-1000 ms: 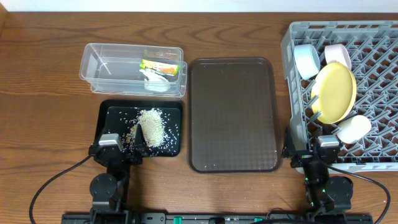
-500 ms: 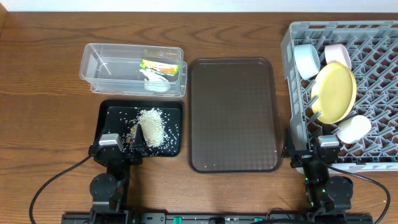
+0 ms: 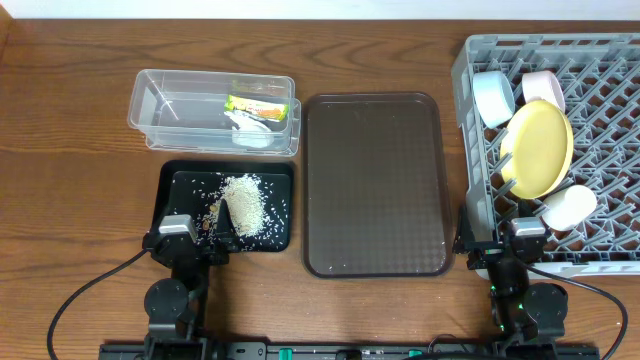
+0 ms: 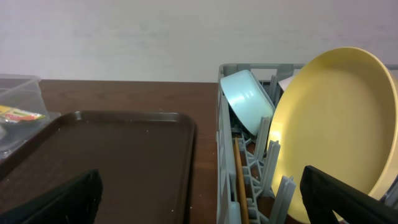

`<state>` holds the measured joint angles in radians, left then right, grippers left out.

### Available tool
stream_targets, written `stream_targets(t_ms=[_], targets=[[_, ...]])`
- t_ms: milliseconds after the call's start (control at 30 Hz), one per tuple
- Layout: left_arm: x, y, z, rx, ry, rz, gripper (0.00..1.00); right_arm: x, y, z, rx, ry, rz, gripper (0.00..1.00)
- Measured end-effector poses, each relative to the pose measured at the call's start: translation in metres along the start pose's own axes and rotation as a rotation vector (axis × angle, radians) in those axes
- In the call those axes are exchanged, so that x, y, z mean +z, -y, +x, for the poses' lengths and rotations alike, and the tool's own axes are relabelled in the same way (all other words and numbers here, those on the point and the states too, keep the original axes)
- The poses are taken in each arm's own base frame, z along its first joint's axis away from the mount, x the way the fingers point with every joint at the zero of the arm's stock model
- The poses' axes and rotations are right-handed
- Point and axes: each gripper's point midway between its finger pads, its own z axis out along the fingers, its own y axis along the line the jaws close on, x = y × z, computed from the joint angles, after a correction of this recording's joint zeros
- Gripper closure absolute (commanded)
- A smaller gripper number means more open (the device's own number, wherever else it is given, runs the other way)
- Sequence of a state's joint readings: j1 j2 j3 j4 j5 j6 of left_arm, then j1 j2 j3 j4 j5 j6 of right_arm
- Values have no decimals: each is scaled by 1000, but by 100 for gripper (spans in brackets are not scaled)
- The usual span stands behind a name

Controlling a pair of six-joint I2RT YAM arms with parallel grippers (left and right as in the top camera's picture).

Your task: Sort waste into correct bins and load items into the dishwasher rack

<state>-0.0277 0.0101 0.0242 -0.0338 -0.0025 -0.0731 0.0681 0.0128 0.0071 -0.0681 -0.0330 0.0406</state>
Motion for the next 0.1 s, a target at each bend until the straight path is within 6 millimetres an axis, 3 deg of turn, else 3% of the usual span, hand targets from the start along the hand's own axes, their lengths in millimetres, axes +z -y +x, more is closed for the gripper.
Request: stream_targets(t_ms=[100], targets=[[0, 0, 0, 0, 0, 0, 4, 0, 0, 0, 0, 0, 0, 1]])
